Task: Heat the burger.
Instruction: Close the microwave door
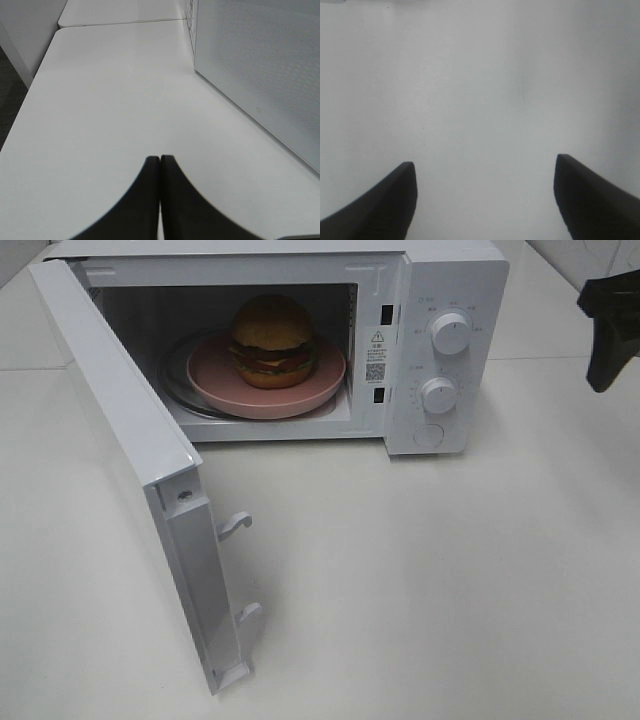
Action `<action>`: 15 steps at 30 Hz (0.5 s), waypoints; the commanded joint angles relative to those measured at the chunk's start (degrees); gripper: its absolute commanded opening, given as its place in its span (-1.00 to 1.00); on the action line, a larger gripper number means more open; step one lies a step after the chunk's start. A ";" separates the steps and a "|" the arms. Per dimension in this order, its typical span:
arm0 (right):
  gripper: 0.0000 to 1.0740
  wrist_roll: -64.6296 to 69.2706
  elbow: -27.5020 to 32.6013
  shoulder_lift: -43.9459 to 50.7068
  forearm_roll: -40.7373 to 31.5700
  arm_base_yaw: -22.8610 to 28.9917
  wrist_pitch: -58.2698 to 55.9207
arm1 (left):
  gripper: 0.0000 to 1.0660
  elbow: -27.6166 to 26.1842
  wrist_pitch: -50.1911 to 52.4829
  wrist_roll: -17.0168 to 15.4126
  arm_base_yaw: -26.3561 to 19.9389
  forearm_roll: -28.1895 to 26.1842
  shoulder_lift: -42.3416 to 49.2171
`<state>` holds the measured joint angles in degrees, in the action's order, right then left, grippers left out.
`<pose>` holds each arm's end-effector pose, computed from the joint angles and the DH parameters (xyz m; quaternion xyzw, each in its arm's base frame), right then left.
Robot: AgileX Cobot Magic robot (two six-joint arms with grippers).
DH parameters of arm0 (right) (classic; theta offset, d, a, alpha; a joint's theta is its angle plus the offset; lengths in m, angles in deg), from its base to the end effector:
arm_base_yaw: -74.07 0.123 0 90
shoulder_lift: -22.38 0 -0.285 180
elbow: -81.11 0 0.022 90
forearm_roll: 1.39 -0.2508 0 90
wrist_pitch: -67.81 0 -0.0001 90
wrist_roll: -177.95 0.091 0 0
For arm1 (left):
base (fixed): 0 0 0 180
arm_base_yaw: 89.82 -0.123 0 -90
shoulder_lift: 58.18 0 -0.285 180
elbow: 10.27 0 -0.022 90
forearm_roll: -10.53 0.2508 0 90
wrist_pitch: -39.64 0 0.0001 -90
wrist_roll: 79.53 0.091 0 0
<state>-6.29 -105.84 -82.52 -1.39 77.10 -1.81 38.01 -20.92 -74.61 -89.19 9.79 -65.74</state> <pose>0.3437 0.0182 0.2966 -0.0630 0.9921 -0.0011 0.1083 -0.0059 -0.0010 0.2790 0.0414 0.8489 0.0133 0.5268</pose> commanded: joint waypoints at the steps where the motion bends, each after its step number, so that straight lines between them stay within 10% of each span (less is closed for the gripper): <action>1: 0.29 1.20 5.44 6.19 0.00 -1.78 -1.66 | -0.99 0.11 0.86 -0.11 0.17 -0.23 1.15; 15: 0.19 1.26 27.33 30.71 0.00 -1.66 -1.66 | -0.99 0.11 0.86 -0.11 0.17 -0.23 1.15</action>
<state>-5.43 -81.32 -54.73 -1.39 75.56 -1.86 38.01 -20.92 -74.61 -89.19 9.79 -65.74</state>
